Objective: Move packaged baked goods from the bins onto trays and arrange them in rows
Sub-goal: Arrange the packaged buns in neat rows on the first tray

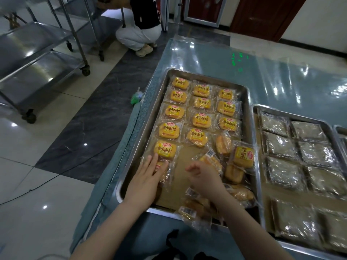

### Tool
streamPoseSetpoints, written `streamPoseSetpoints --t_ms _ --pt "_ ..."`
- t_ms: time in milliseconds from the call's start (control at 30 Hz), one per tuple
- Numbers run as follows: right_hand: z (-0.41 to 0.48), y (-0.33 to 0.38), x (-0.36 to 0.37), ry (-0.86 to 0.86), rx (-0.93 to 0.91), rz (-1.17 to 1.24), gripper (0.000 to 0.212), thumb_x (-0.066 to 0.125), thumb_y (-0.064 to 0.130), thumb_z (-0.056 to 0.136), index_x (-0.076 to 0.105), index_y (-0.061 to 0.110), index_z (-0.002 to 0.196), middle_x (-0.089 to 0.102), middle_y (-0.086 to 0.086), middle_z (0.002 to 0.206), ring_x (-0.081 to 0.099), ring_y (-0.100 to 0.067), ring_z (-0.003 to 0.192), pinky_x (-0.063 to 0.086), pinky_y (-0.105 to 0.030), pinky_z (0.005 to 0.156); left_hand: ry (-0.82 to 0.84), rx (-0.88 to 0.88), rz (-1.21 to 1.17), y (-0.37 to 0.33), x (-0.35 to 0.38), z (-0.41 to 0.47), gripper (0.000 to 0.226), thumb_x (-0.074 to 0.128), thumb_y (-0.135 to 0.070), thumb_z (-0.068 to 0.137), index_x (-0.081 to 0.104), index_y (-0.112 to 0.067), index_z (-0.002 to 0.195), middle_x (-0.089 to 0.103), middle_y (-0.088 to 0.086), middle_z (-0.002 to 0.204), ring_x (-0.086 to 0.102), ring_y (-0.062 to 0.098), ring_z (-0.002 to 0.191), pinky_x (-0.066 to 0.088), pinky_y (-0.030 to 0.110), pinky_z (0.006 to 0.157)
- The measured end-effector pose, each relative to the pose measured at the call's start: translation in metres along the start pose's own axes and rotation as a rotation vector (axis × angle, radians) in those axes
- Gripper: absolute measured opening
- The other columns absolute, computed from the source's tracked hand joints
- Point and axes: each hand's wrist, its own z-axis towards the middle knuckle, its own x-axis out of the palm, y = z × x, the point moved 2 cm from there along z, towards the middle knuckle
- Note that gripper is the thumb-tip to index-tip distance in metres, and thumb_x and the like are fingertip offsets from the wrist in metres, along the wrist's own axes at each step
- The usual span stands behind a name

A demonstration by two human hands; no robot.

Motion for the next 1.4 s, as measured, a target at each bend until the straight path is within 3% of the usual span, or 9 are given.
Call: streamPoseSetpoints --t_ms 167,300,433,567,700,767,933,1167,1400 --pt "-0.012 -0.017 -0.025 0.228 -0.123 -0.198 0.020 0.066 0.025 0.085 0.064 0.032 0.104 0.060 0.019 0.109 0.056 0.001 0.100 0.050 -0.030 0.092 0.231 0.060 -0.113 0.008 0.008 0.001 0.078 0.040 -0.058 0.091 -0.022 -0.054 0.137 -0.044 -0.010 0.144 -0.043 0.011 0.130 -0.008 0.043 0.107" --pt "-0.020 -0.027 -0.028 0.473 -0.159 -0.373 0.059 0.072 0.028 0.077 0.050 0.035 0.131 0.031 0.011 0.148 0.026 -0.011 0.137 0.024 -0.036 0.114 0.219 0.073 -0.065 0.008 0.012 0.005 0.072 0.030 -0.070 0.086 -0.021 -0.058 0.136 -0.046 -0.013 0.142 -0.045 0.008 0.127 -0.011 0.042 0.103" --pt "-0.020 -0.020 -0.023 0.294 -0.223 -0.484 0.055 0.066 0.034 0.079 0.049 0.034 0.130 0.051 0.010 0.134 0.051 -0.013 0.117 0.048 -0.036 0.096 0.098 0.030 -0.089 0.007 0.006 0.003 0.072 0.025 -0.067 0.087 -0.022 -0.050 0.139 -0.042 -0.011 0.145 -0.042 0.005 0.128 -0.010 0.036 0.108" --pt "-0.024 -0.018 -0.023 0.120 -0.136 -0.272 0.038 0.062 0.029 0.083 0.054 0.027 0.121 0.063 0.009 0.104 0.060 -0.010 0.088 0.054 -0.031 0.075 -0.124 -0.043 -0.171 0.000 -0.006 -0.009 0.068 0.035 -0.053 0.092 -0.002 -0.039 0.147 -0.016 -0.011 0.155 -0.024 0.004 0.139 -0.004 0.032 0.114" --pt "-0.019 -0.017 -0.031 -0.028 -0.083 0.229 0.018 0.062 0.017 0.089 0.067 0.017 0.106 0.066 0.009 0.091 0.062 -0.012 0.077 0.048 -0.019 0.062 -0.275 -0.175 -0.491 -0.019 -0.013 -0.025 0.048 0.048 -0.038 0.093 0.035 -0.037 0.139 0.016 -0.015 0.152 0.001 0.004 0.142 0.011 0.037 0.114" --pt "-0.016 -0.013 -0.032 -0.036 -0.023 0.503 0.013 0.061 0.010 0.089 0.069 0.012 0.100 0.067 0.002 0.091 0.062 -0.014 0.080 0.049 -0.022 0.069 -0.271 -0.216 -0.673 -0.026 -0.019 -0.026 0.041 0.050 -0.035 0.092 0.046 -0.033 0.133 0.038 -0.012 0.146 0.028 0.008 0.138 0.030 0.040 0.111" --pt "-0.016 0.008 -0.017 0.240 0.078 1.165 0.018 0.050 0.002 0.093 0.061 0.001 0.107 0.070 -0.016 0.101 0.067 -0.025 0.090 0.054 -0.036 0.074 -0.201 -0.351 -1.220 -0.042 -0.031 -0.029 0.019 0.054 -0.035 0.092 0.063 -0.038 0.108 0.069 -0.011 0.107 0.066 0.007 0.096 0.052 0.023 0.079" --pt "-0.017 0.017 -0.003 0.349 0.090 1.231 0.033 0.052 0.026 0.094 0.060 0.003 0.115 0.069 -0.015 0.109 0.067 -0.026 0.100 0.055 -0.036 0.082 -0.386 -0.583 -1.395 -0.040 -0.038 -0.040 0.016 0.066 -0.014 0.085 0.064 -0.004 0.097 0.068 0.013 0.090 0.064 0.023 0.079 0.054 0.032 0.071" --pt "-0.020 0.028 -0.011 0.287 -0.028 0.898 0.008 0.069 0.008 0.083 0.066 0.013 0.089 0.073 -0.001 0.088 0.070 -0.013 0.080 0.054 -0.021 0.065 -0.384 -0.642 -1.484 -0.034 -0.040 -0.050 0.015 0.065 -0.010 0.083 0.067 -0.004 0.097 0.070 0.017 0.093 0.066 0.028 0.080 0.055 0.039 0.074"
